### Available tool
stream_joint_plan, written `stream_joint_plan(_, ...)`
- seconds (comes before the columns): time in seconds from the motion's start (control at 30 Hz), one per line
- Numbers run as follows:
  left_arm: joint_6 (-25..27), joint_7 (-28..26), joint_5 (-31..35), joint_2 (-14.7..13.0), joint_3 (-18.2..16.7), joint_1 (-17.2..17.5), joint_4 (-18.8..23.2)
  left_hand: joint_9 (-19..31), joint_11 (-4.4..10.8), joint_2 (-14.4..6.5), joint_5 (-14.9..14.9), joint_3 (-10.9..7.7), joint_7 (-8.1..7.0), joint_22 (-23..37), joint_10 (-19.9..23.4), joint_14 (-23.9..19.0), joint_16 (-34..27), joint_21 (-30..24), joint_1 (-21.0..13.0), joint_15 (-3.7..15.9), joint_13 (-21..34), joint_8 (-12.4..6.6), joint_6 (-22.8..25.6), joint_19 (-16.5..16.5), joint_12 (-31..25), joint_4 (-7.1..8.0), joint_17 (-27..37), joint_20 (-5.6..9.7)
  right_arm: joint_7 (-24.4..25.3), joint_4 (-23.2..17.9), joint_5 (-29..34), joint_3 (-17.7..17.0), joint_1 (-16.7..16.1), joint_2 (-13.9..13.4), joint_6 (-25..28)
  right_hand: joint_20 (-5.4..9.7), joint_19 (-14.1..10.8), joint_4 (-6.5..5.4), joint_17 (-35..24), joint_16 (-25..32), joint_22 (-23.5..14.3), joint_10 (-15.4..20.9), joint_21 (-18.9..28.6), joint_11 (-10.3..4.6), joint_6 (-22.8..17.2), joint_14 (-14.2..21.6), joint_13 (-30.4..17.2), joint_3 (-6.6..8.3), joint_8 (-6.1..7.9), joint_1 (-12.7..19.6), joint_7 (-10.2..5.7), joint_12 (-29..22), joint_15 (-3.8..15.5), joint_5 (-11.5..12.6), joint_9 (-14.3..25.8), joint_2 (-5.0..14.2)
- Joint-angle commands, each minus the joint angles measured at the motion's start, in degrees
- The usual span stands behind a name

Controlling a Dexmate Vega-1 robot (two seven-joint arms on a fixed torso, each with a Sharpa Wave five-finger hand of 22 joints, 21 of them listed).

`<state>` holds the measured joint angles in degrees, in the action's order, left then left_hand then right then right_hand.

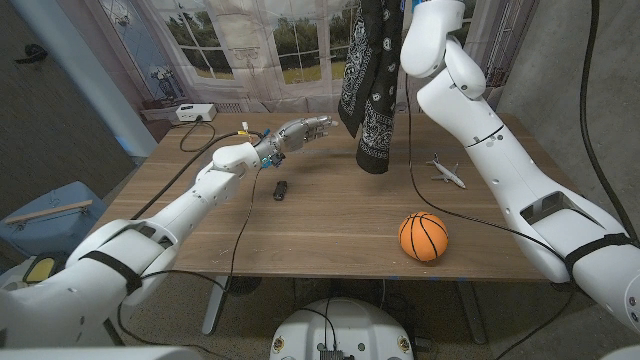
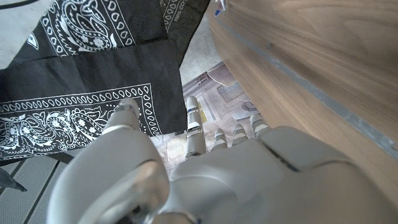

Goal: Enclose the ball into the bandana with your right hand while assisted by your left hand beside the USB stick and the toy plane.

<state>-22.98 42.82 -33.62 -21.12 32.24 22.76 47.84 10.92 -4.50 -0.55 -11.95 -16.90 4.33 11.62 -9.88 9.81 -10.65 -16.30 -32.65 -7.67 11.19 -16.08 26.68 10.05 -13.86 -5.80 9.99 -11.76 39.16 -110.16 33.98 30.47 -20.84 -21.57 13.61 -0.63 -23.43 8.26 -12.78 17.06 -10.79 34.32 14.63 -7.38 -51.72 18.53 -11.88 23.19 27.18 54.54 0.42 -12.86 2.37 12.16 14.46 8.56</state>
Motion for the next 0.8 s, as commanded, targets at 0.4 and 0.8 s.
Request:
stream_joint_plan(0.4, -5.83, 4.63, 1.58, 3.49, -0.26, -3.79, -5.37, 4.26, 7.29, -5.99, -1.0, -10.37, -1.98, -0.59, 16.25, 2.27, -1.03, -1.13, -21.48, 2.79, -0.45, -11.74, 32.95, -1.19, -1.21, -4.79, -0.22, 0.66, 1.29, 2.7, 0.94, 0.29, 1.05, 1.24, -1.41, -0.08, -0.37, -0.17, 0.14, -0.34, -0.1, 0.57, -0.02, -0.35, -3.32, 1.02, -0.1, 0.36, 6.32, -0.35, -1.19, 0.35, 9.02, 0.67, 0.17, -0.08)
stream_joint_plan(0.8, -7.7, -7.75, 2.29, -0.28, -2.34, 3.76, 9.31, 8.9, 7.59, -5.56, -5.07, -11.82, 0.11, -0.41, 18.83, 0.13, -0.72, -1.11, -24.56, 4.71, -0.24, -15.06, 32.99, -2.47, -0.77, -4.43, -0.21, 1.66, 2.52, 2.06, 1.18, -1.6, -0.51, 0.22, 0.84, -0.09, -0.36, -0.19, 0.15, -0.54, -0.09, 0.59, -0.07, -0.32, -3.35, 1.12, -0.13, 0.48, 6.47, -0.42, -1.16, 0.55, 8.95, 0.77, 0.07, -0.13)
